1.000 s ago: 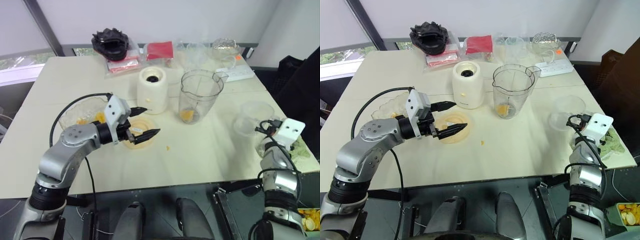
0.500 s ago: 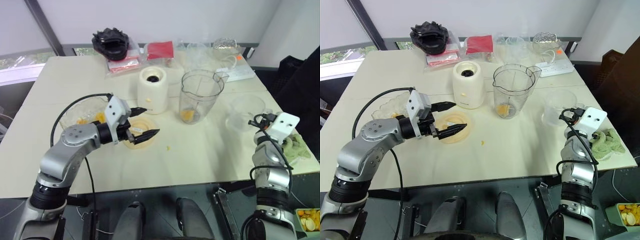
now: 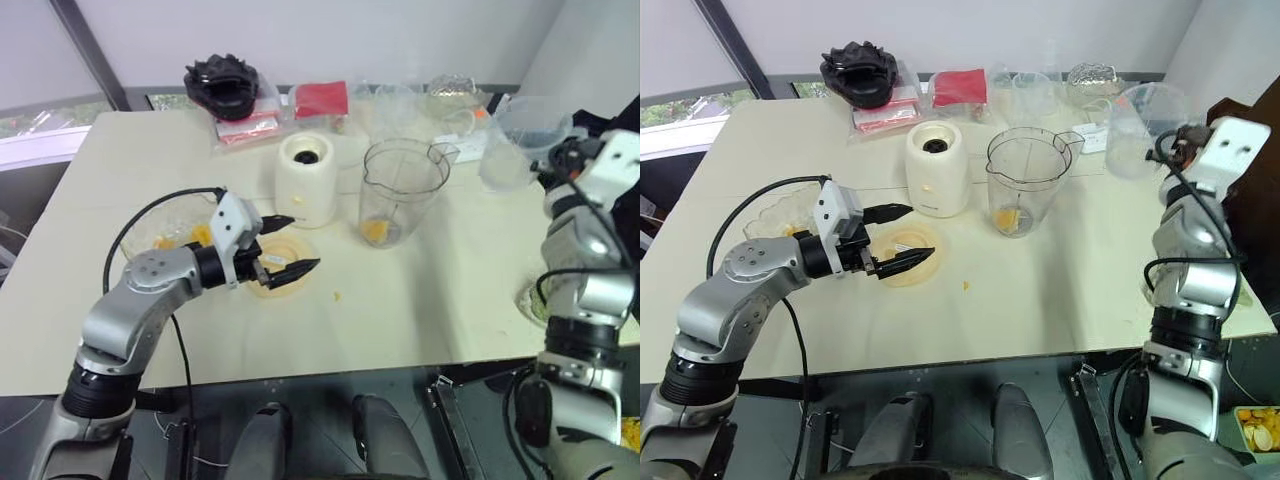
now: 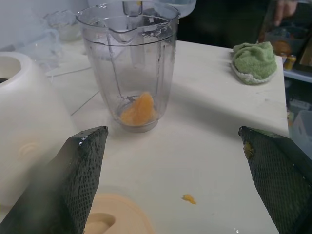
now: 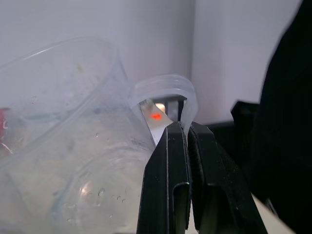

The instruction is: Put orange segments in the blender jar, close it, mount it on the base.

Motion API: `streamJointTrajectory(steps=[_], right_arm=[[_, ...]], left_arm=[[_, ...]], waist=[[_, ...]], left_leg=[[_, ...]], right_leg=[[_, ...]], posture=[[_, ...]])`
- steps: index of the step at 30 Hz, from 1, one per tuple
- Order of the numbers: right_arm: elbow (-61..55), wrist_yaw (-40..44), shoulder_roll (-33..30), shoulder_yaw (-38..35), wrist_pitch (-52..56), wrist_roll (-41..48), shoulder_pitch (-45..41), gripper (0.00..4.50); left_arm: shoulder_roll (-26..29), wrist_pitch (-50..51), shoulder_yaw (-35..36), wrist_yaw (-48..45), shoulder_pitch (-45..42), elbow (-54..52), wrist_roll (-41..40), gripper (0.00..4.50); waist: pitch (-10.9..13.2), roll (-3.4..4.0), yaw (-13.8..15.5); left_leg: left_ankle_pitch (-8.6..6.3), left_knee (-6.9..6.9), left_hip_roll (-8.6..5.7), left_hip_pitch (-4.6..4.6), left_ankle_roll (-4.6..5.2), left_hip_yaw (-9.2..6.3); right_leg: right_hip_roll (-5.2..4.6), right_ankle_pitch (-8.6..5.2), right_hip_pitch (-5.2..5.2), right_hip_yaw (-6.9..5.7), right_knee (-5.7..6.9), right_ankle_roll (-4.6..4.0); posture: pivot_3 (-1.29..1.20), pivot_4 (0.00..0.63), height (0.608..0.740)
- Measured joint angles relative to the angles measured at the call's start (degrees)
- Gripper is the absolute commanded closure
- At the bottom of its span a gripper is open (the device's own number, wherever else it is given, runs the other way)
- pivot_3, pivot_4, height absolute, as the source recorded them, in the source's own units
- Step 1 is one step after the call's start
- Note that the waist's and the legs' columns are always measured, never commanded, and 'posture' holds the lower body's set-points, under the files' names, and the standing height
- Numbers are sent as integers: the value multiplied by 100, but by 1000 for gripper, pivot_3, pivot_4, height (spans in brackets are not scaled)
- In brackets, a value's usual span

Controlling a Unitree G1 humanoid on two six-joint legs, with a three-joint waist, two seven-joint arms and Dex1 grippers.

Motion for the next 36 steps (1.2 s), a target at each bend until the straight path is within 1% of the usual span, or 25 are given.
streamJointTrajectory(steps=[5,9,11,19,24,36], right_arm=[[23,646,-681,403,520,-88,-492,4458],[-180,942,-877,635,677,-233,-574,4458],[-344,1159,-1002,899,786,-357,-573,4458],[-813,1471,-1124,1391,747,-871,-546,4458],[-863,1589,-1225,1590,460,-1315,-417,4458],[-842,1853,-1295,1701,-196,-2000,-302,4458]], left_arm=[[-93,-119,-14,0,33,42,62,0],[-138,-146,-22,20,37,42,94,0],[-154,-174,-21,33,40,47,117,0],[-232,-248,-25,49,39,177,231,0],[-244,-263,-52,26,38,205,269,0],[-244,-271,-78,-16,30,210,305,0]], waist=[[6,10,-10],[7,10,-6],[7,11,-6],[7,10,3],[7,9,4],[8,10,4]], left_leg=[[0,1,0,-5,1,2],[-1,1,0,-6,2,1],[-1,2,-1,-8,2,2],[-1,3,-1,-10,2,1],[-1,2,-1,-11,2,1],[-1,2,-1,-11,2,1]], right_leg=[[-1,0,-4,0,-5,-1],[-1,0,-4,-1,-6,0],[-2,0,-5,-1,-7,0],[-2,1,-6,-1,-9,0],[-2,1,-6,-1,-11,0],[-2,1,-8,-1,-11,0]], posture=[[0,150,740],[0,150,740],[0,150,740],[0,150,740],[0,150,740],[0,150,740]])
